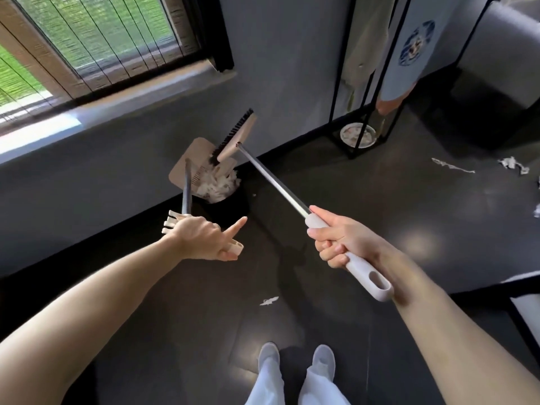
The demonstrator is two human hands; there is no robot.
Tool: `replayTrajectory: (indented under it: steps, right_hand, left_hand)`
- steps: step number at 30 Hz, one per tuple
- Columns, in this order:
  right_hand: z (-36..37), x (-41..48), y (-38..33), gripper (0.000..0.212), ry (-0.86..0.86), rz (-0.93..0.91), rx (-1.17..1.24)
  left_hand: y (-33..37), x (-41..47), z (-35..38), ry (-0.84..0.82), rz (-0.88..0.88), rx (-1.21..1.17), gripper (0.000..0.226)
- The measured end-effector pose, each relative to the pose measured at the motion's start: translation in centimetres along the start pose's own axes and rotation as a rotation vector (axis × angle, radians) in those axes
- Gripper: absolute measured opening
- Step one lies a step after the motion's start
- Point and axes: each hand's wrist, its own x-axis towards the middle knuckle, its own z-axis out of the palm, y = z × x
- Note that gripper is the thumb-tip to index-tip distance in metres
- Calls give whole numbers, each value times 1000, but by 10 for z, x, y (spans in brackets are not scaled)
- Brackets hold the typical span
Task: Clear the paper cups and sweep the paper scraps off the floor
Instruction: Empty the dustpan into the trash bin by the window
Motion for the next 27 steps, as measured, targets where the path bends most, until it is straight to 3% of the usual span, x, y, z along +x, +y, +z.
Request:
replayTrajectory:
  steps: [11, 15, 19, 27]
  right_hand:
    - [10, 1, 2, 63, -45, -16, 119]
    - [7, 2, 8, 62, -42, -17, 152]
    - [-2, 7, 16, 62, -20, -1, 162]
    - [-14, 9, 32, 61, 38, 50, 273]
  left_hand:
    - [3, -20, -2, 28, 12, 70, 82]
    - [13, -22, 12, 164, 56, 176, 85]
    - [32, -5, 24, -1, 74, 35, 84]
    - [1, -6, -3, 73, 32, 81, 86]
